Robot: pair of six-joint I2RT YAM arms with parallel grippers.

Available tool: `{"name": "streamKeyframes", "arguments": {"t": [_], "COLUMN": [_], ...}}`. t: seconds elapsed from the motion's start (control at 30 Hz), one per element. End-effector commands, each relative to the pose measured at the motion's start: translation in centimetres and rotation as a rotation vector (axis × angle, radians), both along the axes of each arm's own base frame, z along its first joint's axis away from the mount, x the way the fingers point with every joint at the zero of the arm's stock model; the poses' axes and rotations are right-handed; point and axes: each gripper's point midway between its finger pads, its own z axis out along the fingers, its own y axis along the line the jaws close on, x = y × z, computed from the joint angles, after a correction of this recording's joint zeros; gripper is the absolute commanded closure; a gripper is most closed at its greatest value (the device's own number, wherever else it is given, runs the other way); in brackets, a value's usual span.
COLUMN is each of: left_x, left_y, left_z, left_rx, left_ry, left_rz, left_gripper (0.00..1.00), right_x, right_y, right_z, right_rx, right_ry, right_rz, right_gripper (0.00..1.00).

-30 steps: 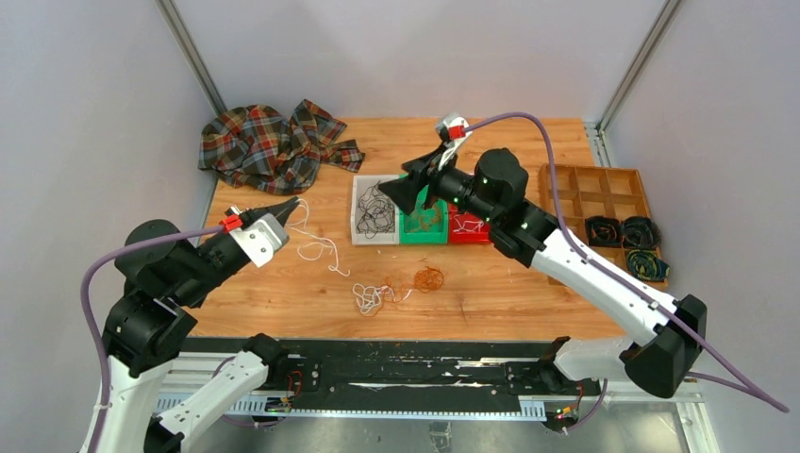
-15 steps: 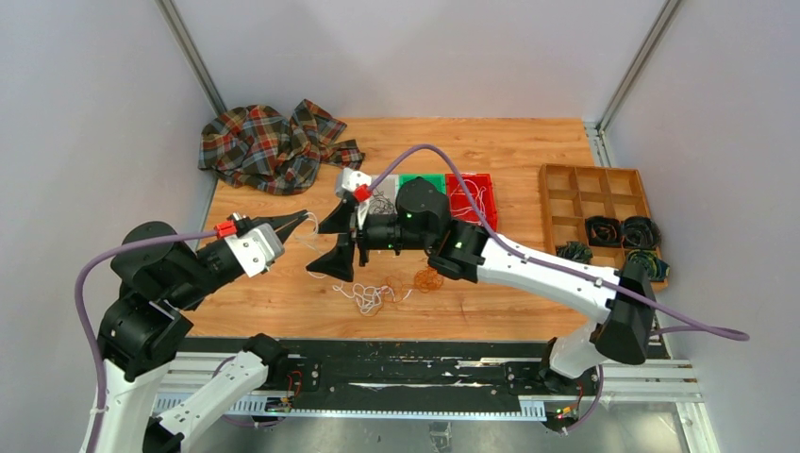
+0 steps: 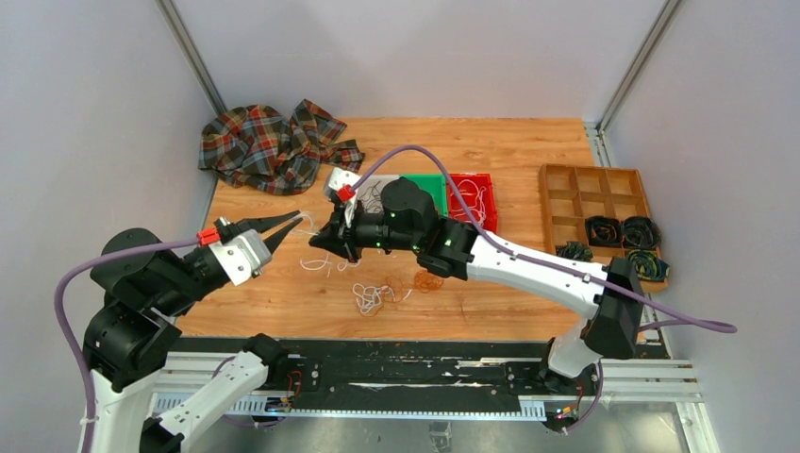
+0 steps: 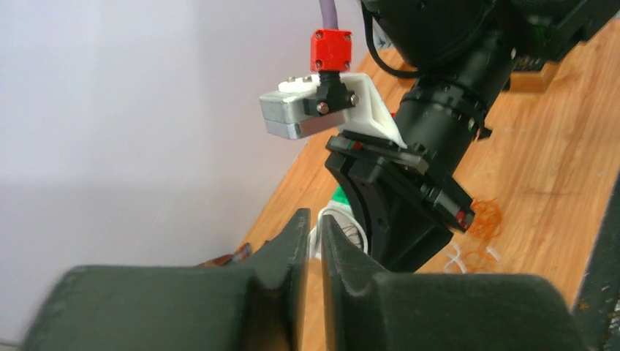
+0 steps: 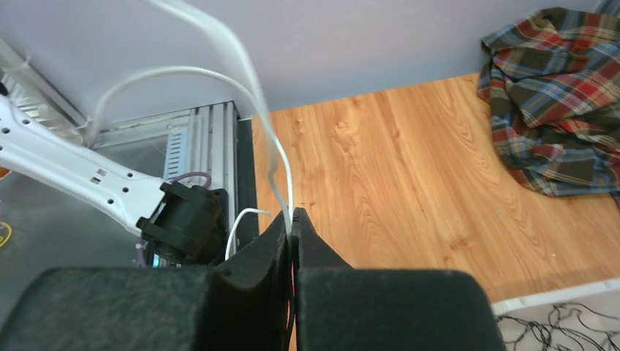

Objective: Untangle the cables

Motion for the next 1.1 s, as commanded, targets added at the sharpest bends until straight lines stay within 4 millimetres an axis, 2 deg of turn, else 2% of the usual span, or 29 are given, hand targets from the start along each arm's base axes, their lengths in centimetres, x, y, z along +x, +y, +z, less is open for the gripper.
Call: {"name": "streamKeyframes", "arguments": {"t": [0.0, 0.1, 0.23, 0.3, 0.4, 0.47, 0.6, 0.73, 0.83, 0.9, 1.07], "left_x": [0.2, 1.4, 2.9, 3.4, 3.5, 3.4, 3.1, 3.1, 3.0, 3.0, 2.7], "left_y": [0.7, 1.4, 2.5, 2.9, 3.2, 3.1, 3.0, 3.0, 3.0, 2.9, 3.0], "left_z": [-0.7, -2.2, -4.5, -5.4, -6.4, -6.6, -6.5, -6.5, -6.3, -6.2, -6.3], "left_rx": [0.022, 0.09, 0.187, 0.221, 0.255, 0.262, 0.262, 0.266, 0.263, 0.262, 0.272], "left_ry": [0.006, 0.025, 0.069, 0.092, 0.115, 0.131, 0.14, 0.142, 0.141, 0.138, 0.129], "left_rz": [0.039, 0.1, 0.177, 0.205, 0.21, 0.202, 0.192, 0.191, 0.187, 0.186, 0.177], "left_gripper": [0.71, 0.45, 0.28, 0.2, 0.13, 0.1, 0.08, 0.07, 0.05, 0.05, 0.05], "right_x": [2.2, 5.2, 10.6, 13.2, 17.3, 19.4, 21.9, 23.9, 25.5, 26.6, 28.3], "right_y": [-2.4, -5.3, -11.2, -15.0, -21.7, -26.0, -32.2, -35.4, -36.4, -36.6, -35.7], "right_z": [2.1, 1.5, -1.2, -3.5, -6.9, -9.1, -12.5, -15.1, -17.1, -17.7, -18.6], "right_rx": [0.038, 0.026, -0.001, -0.066, -0.19, -0.284, -0.378, -0.43, -0.465, -0.465, -0.46], "right_ry": [-0.006, 0.072, 0.236, 0.282, 0.29, 0.298, 0.352, 0.396, 0.429, 0.445, 0.477], "right_rz": [-0.129, -0.24, -0.452, -0.602, -0.87, -1.034, -1.245, -1.353, -1.393, -1.408, -1.386], "right_gripper": [0.99, 0.99, 1.0, 0.99, 0.99, 0.99, 0.99, 1.0, 0.99, 0.99, 0.99]}}
